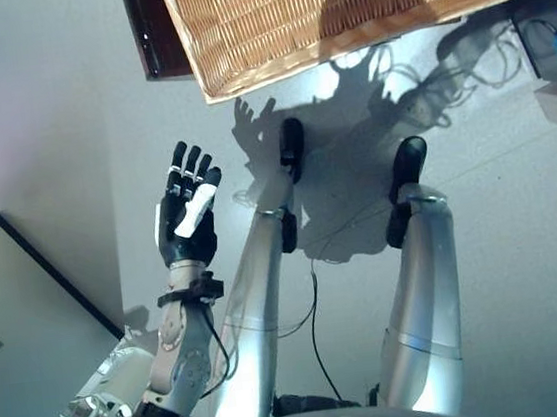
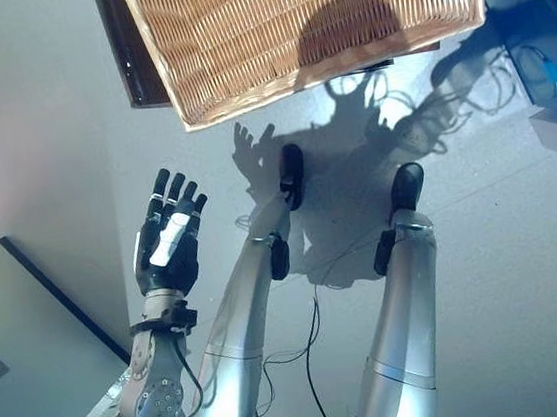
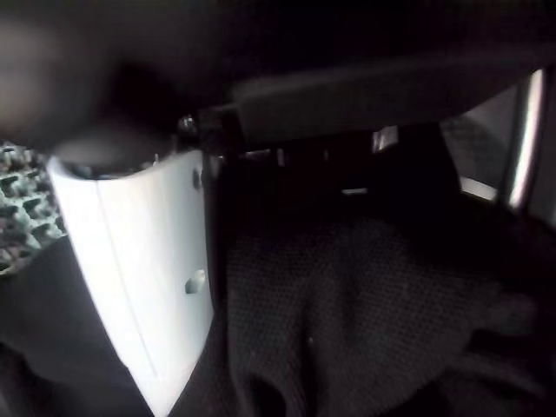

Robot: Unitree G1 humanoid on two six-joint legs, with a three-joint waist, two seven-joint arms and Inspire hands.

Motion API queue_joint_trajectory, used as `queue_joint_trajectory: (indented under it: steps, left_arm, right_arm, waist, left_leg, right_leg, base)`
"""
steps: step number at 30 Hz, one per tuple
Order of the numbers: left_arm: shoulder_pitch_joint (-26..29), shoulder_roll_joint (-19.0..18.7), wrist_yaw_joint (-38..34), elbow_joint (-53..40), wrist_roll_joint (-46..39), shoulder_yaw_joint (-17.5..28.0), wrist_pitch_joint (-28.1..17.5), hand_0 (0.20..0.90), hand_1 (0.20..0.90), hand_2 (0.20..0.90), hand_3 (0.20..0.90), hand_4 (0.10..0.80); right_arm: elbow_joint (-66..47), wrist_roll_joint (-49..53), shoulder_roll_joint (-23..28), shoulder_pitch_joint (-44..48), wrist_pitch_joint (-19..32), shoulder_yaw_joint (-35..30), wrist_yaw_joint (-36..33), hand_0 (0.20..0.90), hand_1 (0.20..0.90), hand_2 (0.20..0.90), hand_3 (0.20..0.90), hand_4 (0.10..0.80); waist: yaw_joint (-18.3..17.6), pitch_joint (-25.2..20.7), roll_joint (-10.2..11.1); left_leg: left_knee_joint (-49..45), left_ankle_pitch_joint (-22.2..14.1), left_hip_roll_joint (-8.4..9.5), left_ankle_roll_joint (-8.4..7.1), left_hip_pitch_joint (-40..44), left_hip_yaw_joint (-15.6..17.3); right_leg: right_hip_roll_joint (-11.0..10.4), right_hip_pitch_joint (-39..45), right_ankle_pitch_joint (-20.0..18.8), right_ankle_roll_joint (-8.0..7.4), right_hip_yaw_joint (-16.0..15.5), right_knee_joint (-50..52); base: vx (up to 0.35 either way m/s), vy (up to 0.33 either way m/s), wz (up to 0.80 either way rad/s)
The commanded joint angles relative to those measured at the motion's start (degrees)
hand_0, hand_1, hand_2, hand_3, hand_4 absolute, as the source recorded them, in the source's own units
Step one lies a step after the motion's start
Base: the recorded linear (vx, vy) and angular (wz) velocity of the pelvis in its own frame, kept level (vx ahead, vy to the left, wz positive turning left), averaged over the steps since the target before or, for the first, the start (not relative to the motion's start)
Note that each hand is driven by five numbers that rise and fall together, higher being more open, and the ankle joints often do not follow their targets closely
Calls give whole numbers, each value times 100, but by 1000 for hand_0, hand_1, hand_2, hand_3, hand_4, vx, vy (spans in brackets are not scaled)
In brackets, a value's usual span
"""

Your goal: Pick up the clothes and place them into the washing machine

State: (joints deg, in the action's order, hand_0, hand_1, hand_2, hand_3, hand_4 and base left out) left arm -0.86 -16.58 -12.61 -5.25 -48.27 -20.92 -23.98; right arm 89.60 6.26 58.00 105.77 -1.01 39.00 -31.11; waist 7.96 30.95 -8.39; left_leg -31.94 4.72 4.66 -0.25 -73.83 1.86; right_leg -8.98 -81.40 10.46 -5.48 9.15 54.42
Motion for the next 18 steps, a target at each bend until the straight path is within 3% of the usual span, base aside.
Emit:
queue_joint_trajectory:
  steps: [1,2,3,4,18]
  left_arm:
    - [-255,-89,-44,-472,-95,500,-475,900,900,900,900,800]
    - [-257,-88,-46,-466,-109,509,-469,900,900,900,900,800]
    - [-251,-89,-50,-467,-118,535,-483,900,900,900,900,800]
    - [-248,-98,-71,-458,-128,544,-495,900,900,900,900,800]
    - [-86,-169,-107,-338,-103,516,-514,900,900,900,900,800]
  right_arm:
    - [-46,-17,802,154,74,1106,-243,200,200,200,200,300]
    - [-32,-19,796,145,63,1095,-247,200,200,200,200,300]
    - [-25,10,778,144,70,1052,-297,321,321,321,321,386]
    - [-34,0,767,150,57,1036,-376,900,900,900,900,800]
    - [-70,-46,591,-50,19,668,-825,900,900,900,900,800]
  waist:
    - [-19,-116,-313]
    - [-11,-116,-313]
    - [-3,-116,-324]
    - [6,-116,-323]
    - [26,-116,-309]
  left_leg:
    - [-538,-679,-184,-354,-87,357]
    - [-531,-680,-183,-347,-83,348]
    - [-528,-685,-173,-338,-76,349]
    - [-523,-683,-168,-333,-73,355]
    - [-413,-684,-109,-272,164,398]
  right_leg:
    - [422,71,224,420,-413,40]
    - [418,73,226,418,-418,42]
    - [425,74,228,420,-412,42]
    - [428,73,224,417,-402,46]
    - [409,353,227,423,-423,-79]
  base:
    - [0,0,0]
    - [0,0,0]
    - [0,0,0]
    - [0,0,0]
    - [0,19,-3]
